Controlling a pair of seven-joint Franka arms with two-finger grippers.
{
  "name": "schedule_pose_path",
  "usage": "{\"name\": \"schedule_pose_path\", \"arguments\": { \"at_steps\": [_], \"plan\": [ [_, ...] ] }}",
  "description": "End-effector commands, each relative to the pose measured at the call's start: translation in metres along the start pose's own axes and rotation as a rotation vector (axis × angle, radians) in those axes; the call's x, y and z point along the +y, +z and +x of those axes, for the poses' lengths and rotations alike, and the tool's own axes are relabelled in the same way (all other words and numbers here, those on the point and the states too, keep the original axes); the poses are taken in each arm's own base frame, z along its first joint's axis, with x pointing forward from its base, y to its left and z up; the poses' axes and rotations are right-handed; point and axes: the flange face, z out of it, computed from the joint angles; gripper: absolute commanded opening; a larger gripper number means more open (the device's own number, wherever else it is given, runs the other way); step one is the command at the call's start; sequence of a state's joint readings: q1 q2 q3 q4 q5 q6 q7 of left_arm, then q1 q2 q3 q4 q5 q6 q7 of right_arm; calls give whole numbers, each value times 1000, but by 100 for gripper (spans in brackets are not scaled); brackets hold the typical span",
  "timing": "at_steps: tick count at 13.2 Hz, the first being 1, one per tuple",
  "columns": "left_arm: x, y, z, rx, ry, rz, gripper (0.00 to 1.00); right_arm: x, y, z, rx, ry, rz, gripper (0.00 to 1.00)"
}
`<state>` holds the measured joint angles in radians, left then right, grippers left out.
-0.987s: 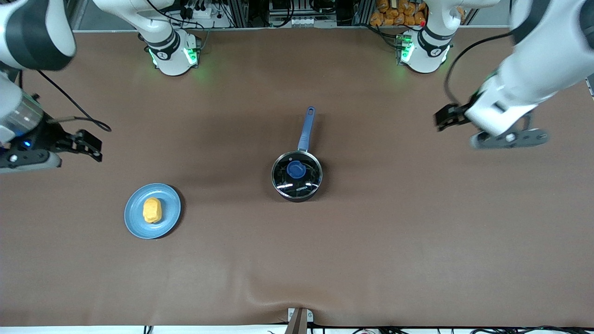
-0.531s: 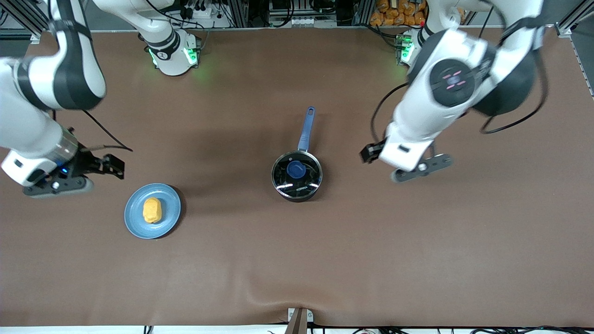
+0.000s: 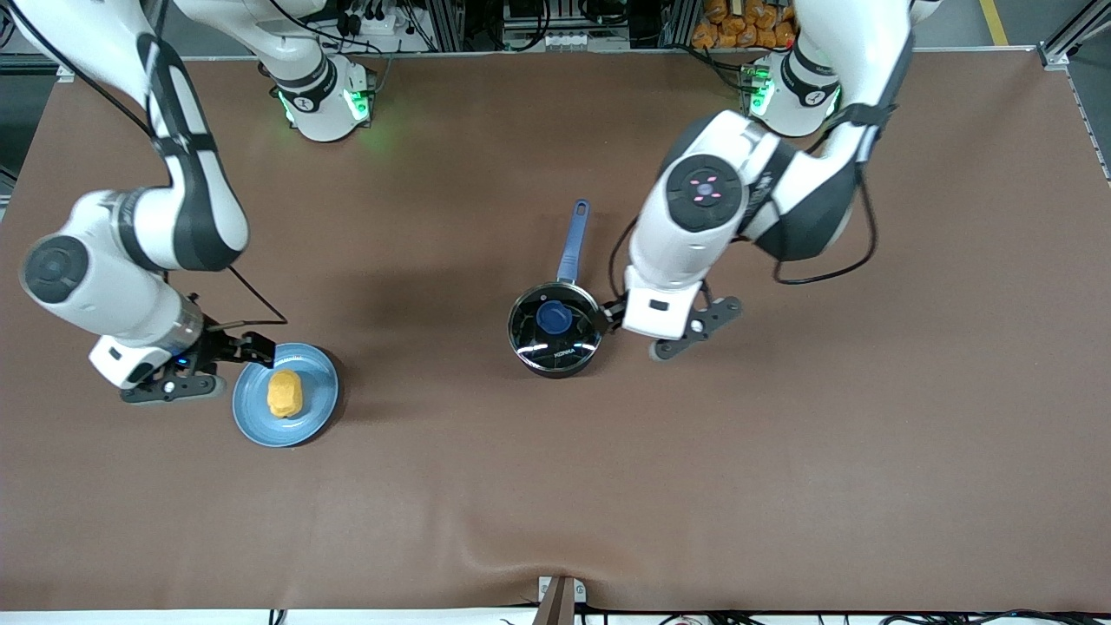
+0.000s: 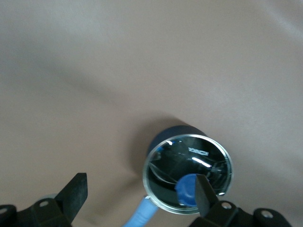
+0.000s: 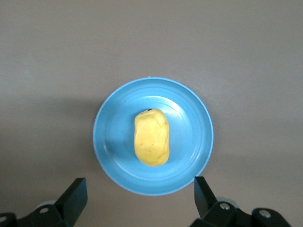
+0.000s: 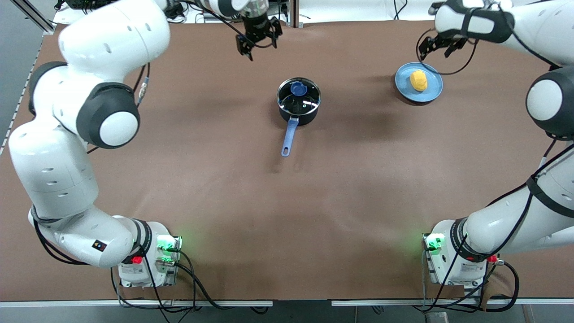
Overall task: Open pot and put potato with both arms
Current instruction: 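Reach the right gripper to the potato while the left gripper reaches the lid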
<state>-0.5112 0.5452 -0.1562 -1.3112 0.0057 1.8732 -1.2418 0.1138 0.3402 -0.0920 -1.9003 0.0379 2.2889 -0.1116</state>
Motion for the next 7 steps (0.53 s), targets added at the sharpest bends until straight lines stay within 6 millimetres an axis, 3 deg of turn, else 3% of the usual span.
{"name": "schedule_pose_path", "arguments": {
  "at_steps": [1, 4, 7],
  "plan": [
    [21, 16, -11, 13, -93, -46, 100, -4, 36, -1, -6, 1, 8, 100],
    [31, 40, -23, 9, -203, -56, 100, 3, 70, -2, -13, 4, 1, 100],
    [37, 66, -40, 2, -245, -25, 100, 2, 87, -3, -19, 1, -1, 100]
  ]
}}
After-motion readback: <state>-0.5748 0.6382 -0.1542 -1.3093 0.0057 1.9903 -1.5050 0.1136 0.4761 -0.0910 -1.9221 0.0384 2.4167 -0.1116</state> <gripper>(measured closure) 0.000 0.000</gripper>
